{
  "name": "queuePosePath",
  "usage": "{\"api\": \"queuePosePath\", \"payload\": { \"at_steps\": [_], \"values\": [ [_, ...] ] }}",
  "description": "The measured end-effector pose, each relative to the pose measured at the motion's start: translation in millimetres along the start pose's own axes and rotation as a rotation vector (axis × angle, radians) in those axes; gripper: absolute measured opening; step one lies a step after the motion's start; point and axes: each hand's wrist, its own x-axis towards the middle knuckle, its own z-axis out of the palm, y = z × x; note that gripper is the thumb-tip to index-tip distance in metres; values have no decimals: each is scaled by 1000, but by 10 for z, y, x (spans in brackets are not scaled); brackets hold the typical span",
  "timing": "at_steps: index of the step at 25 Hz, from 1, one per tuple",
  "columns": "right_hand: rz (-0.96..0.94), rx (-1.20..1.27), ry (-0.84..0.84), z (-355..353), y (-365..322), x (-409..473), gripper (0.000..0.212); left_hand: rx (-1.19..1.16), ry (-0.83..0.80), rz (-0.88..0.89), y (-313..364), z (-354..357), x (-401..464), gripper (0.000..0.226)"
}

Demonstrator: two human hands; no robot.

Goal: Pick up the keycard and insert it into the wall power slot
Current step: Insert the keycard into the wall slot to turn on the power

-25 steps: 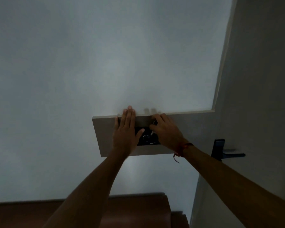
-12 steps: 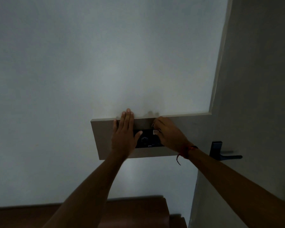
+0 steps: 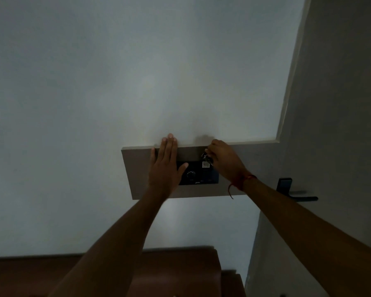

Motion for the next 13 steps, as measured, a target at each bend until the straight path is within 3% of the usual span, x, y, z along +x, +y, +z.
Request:
{"api": "queuePosePath", "payload": {
  "at_steps": [13],
  "values": [
    [23,-74,-49,-14,-121,-78,16,87,-95,-14,38,-134,-27,81]
  ]
}}
